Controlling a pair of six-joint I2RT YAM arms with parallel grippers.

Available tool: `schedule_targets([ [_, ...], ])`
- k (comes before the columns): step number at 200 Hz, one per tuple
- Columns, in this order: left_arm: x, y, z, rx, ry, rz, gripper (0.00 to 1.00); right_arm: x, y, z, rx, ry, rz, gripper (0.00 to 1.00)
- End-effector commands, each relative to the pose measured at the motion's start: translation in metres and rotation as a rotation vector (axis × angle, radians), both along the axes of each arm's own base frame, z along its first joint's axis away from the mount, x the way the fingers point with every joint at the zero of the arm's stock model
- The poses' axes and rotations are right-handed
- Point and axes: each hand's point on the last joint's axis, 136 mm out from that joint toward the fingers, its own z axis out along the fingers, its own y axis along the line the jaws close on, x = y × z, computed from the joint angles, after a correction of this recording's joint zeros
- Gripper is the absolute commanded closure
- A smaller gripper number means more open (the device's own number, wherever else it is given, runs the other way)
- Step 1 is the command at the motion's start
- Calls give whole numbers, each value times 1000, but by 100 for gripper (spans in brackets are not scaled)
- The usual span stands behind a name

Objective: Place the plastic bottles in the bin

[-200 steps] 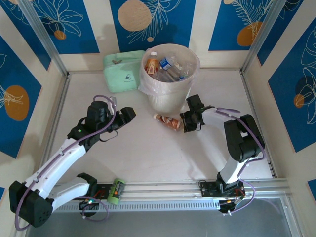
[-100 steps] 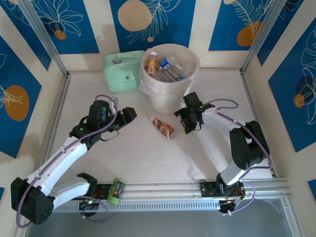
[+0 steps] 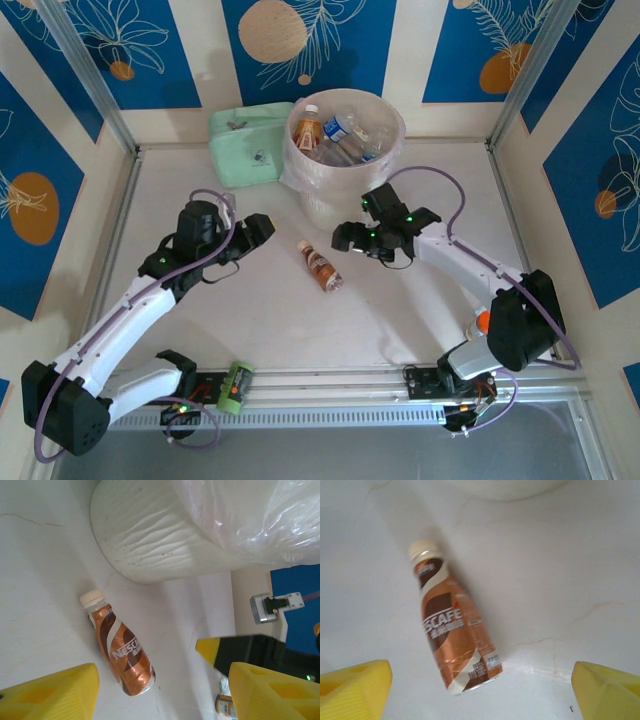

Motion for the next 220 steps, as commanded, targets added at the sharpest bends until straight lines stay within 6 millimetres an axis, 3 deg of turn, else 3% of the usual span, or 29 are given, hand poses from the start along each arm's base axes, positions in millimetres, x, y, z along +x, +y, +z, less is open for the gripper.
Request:
schedule_targets([
  [1,4,5,11,-3,-26,16,31,-17,28,-7,-69,-22,263,7],
  [41,1,14,2,1,5,51,32,-28,68,-28,-172,-22,357,6],
  [70,-2,22,-2,14,15,66,31,-28,73,-55,-288,70,332,7],
  [99,-4,29,-9,15,30,83,31,-34,91,-65,-326,97,404,8],
  [131,-4,32,-15,7,47,91,31,-37,95,-83,-400,161,420,12],
  [179,-3,35,-20,-4,52,105,31,-51,114,-100,-433,224,488,15],
  [220,-3,38,-19,-9,50,109,31,-51,118,-100,-433,224,493,28],
])
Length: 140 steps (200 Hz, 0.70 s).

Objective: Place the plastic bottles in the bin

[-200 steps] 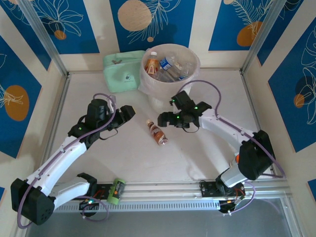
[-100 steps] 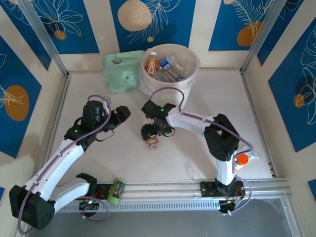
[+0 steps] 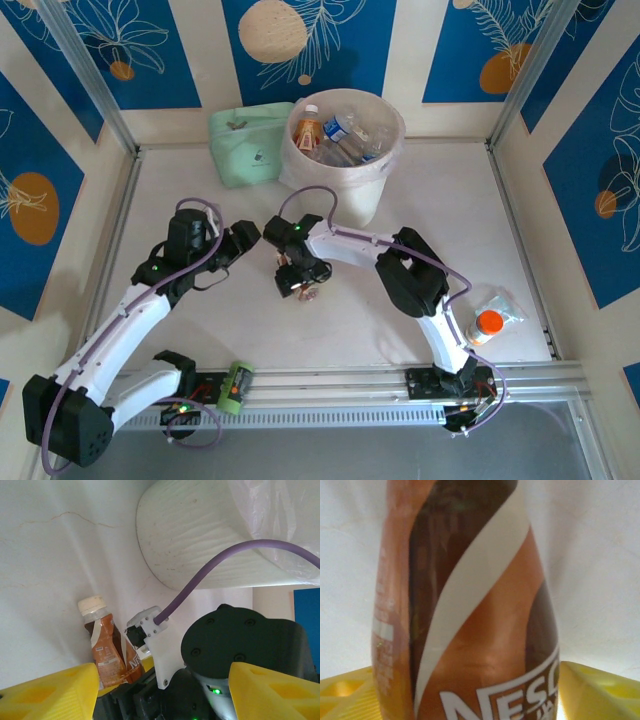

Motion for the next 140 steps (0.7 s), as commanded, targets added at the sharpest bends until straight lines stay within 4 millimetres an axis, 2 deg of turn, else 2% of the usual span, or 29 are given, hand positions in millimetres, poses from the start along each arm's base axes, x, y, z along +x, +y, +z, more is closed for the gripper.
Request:
schedule_targets([
  [1,0,3,8,-29,-20,9,31,-4,1,6,-8,20,8,28],
  [15,0,4,9,-30,-22,10,31,-4,1,8,-7,11,9,35],
  [34,-1,5,11,-33,-26,12,31,-5,2,17,7,-13,11,39],
  [68,0,11,19,-12,-41,19,30,-11,7,50,81,-43,-2,42],
  [82,2,16,26,6,-58,31,28,-15,8,76,108,-79,16,45],
  [100,7,22,36,15,-84,51,27,-23,9,120,175,-144,47,46],
  [124,17,28,54,13,-121,92,27,-28,3,186,271,-220,56,48],
  [140,21,36,71,20,-166,135,27,-27,-4,239,349,-289,56,49],
])
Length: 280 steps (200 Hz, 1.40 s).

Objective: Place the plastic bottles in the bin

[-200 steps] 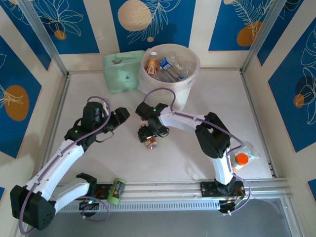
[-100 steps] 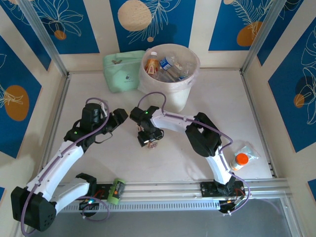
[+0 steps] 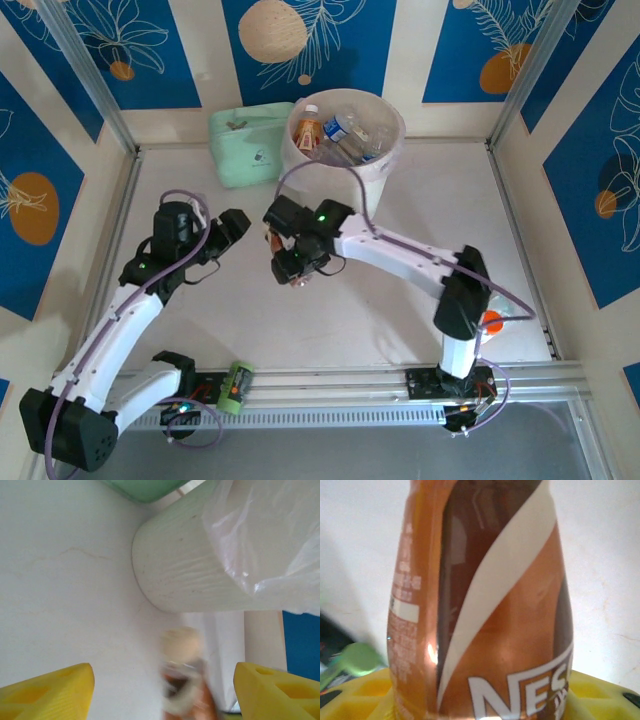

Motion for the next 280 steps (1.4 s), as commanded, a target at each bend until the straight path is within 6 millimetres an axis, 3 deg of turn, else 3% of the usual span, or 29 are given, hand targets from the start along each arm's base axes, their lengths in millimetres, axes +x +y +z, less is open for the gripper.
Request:
schedule_targets([
  [1,9,14,34,19,-91,64,27,-2,-19,81,100,-99,-1,49],
  [20,13,21,49,26,-128,92,26,10,-36,143,201,-192,-37,49],
  [37,16,20,55,22,-135,86,26,34,-57,190,289,-256,-114,47],
  [62,17,16,55,-4,-126,79,26,83,-91,224,372,-279,-281,46],
  [101,15,14,56,-13,-117,63,26,156,-132,203,351,-247,-516,47],
  [146,13,14,54,14,-110,47,26,195,-152,174,343,-199,-610,46],
  [163,15,14,50,12,-105,50,26,203,-158,166,333,-189,-623,41],
  [183,16,13,46,0,-97,50,26,209,-164,159,330,-165,-632,19],
  [196,17,12,44,-2,-95,49,26,209,-165,160,331,-167,-630,13],
  [239,20,11,42,-5,-95,48,26,206,-168,176,352,-212,-625,11],
  [280,19,11,42,1,-100,44,26,196,-171,193,354,-260,-631,15],
])
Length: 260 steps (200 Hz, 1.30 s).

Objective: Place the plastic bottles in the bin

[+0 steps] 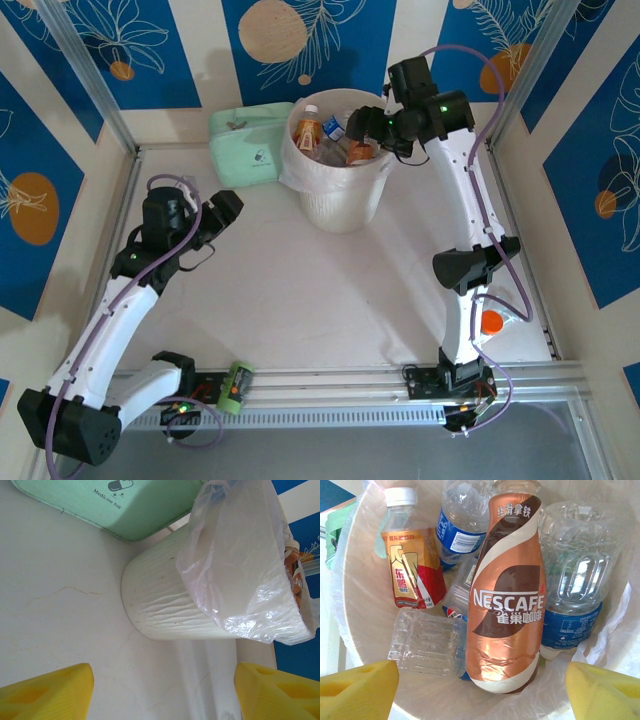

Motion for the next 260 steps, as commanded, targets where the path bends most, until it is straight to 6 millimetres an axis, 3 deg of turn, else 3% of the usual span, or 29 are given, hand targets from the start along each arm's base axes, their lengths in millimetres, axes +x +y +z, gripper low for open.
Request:
schedule_targets([
  [1,2,1,6,-8,-30,-6,27,-18,-1,39,22,-95,11,15],
  [33,3,7,15,60,-74,-13,24,-51,-10,57,-65,-152,-2,16],
  [68,11,22,47,218,-262,11,12,-108,-23,45,-233,-277,-14,10],
  [91,21,61,48,439,-315,168,0,-140,-49,11,-191,-304,-97,2],
  [101,29,72,42,560,-350,200,0,-149,-58,-6,-127,-307,-124,1],
  [118,44,84,15,732,-337,213,0,-156,-90,-51,-69,-308,-281,1],
  [135,57,96,-27,883,-258,208,0,-169,-147,-100,-59,-319,-571,1],
  [146,62,104,-52,953,-237,233,0,-163,-154,-110,-91,-448,-491,1],
  [148,62,106,-56,966,-233,240,0,-159,-152,-99,-94,-507,-457,1],
  [157,64,114,-67,1007,-246,281,0,-154,-156,-110,-179,-562,-386,1],
  [174,68,124,-91,1087,-238,304,0,-146,-191,-142,-370,-451,-507,1],
  [201,78,130,-140,1125,-184,271,0,-107,-202,-191,-551,-336,-473,1],
  [216,80,133,-164,1115,-182,268,0,-85,-201,-209,-599,-401,-426,1],
  [232,86,135,-168,1098,-214,278,0,-73,-198,-233,-577,-466,-395,1],
  [242,88,135,-174,1060,-225,254,0,-66,-188,-238,-564,-476,-319,1],
  [260,86,129,-177,987,-271,189,0,-48,-163,-226,-448,-637,-201,1],
])
